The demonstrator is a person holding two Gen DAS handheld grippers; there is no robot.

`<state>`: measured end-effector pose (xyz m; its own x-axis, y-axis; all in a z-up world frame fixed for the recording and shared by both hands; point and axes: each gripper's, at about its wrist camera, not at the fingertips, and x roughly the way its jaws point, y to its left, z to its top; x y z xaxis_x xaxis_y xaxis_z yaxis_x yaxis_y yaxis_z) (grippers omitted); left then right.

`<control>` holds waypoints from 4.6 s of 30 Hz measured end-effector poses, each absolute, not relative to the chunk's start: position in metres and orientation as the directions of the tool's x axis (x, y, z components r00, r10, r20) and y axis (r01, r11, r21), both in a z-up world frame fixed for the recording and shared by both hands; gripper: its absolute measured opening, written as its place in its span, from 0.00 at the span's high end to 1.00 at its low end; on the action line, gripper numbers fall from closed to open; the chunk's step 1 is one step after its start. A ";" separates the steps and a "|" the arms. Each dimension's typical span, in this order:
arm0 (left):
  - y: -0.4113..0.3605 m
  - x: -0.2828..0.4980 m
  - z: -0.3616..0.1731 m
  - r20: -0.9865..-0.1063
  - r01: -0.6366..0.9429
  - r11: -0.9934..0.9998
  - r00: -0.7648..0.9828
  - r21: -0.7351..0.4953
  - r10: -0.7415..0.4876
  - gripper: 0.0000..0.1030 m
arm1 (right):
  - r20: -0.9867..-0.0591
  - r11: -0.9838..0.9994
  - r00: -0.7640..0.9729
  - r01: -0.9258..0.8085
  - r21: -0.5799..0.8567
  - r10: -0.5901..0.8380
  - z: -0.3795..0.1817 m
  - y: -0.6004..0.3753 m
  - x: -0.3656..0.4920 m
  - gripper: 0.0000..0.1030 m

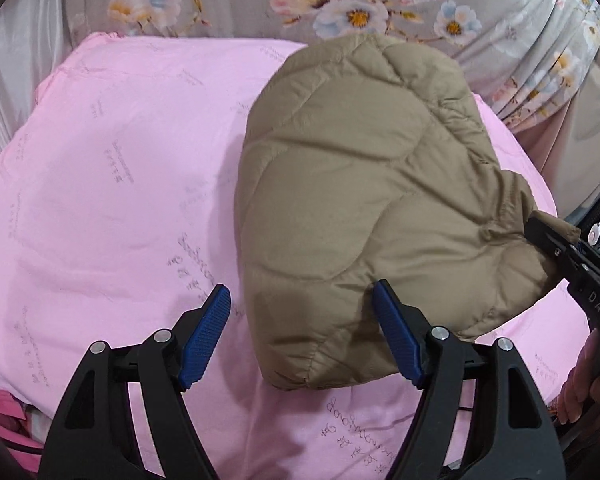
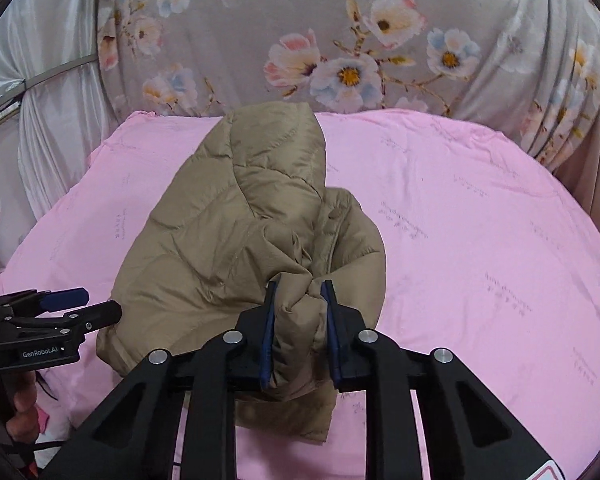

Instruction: Fold large clothes

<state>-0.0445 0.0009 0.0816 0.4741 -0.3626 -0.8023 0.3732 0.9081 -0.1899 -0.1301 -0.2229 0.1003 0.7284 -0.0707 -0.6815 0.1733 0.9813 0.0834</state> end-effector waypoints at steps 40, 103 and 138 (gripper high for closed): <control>-0.034 -0.057 0.055 -0.856 0.386 0.920 0.451 -0.066 -0.251 0.23 | -0.778 0.940 0.622 0.312 0.139 -0.091 0.032 -0.241 -0.146 0.77; -0.123 0.119 0.029 -0.764 0.224 0.975 0.629 -0.001 -0.145 0.07 | -0.769 0.902 0.625 0.398 0.165 -0.135 -0.005 -0.309 0.039 0.68; -0.084 0.027 0.047 -0.700 0.238 0.971 0.693 -0.002 -0.172 0.06 | -0.614 0.930 0.772 0.327 0.167 -0.161 0.014 -0.282 -0.041 0.66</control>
